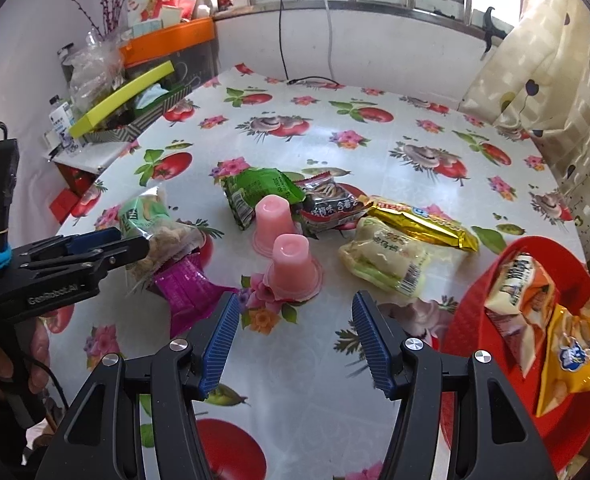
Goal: Organize snacks
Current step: 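Grasp the clear green-labeled snack bag with the left tool while the right tool grasps a pink jelly cup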
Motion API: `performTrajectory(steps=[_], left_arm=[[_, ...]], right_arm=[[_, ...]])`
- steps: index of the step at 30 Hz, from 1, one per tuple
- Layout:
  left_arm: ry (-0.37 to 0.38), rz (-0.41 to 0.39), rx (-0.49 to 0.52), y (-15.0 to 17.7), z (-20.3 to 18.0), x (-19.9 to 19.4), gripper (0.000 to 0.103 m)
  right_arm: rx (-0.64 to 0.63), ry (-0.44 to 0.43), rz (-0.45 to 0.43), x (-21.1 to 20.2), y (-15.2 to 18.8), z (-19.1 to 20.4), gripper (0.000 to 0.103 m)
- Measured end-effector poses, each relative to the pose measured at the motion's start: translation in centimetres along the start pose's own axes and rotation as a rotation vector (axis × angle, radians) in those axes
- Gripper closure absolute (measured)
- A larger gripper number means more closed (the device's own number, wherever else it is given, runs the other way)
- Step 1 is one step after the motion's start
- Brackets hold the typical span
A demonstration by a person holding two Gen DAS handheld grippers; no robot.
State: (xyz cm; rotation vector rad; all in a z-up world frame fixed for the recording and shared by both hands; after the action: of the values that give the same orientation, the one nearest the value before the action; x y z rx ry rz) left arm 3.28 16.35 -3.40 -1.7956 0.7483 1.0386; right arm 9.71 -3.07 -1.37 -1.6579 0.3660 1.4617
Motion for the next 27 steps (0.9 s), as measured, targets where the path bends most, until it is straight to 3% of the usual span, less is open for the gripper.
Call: performTrajectory(steps=[15, 23, 27], left_arm=[[0.130, -0.010, -0.240, -2.0, 2.1, 0.4, 0.044], [0.089, 0.061, -0.200, -2.7, 1.9, 3.0, 0.044], [0.038, 0.064, -0.128, -2.5, 1.2, 3.5, 0.044]], right_arm=[[0.021, -0.038, 0.034, 3.9, -2.5, -0.2, 0.047], [0.025, -0.024, 0.035, 4.6, -3.0, -0.3, 0.047], [0.017, 0.000, 0.026, 4.7, -3.0, -0.2, 0.062]])
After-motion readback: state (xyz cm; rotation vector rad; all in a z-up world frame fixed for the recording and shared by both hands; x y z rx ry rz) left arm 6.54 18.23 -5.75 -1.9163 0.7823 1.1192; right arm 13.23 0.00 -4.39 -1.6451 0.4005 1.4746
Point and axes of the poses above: each gripper's, at about its wrist camera, not at the fingertips, and x roughly the way its jaws point, z to its left, y to its underside, the point moved 1 cm from there along x, roughly the way its jaws point, and after that the axes turned 14 degrees about z, right-handed, at the moved point
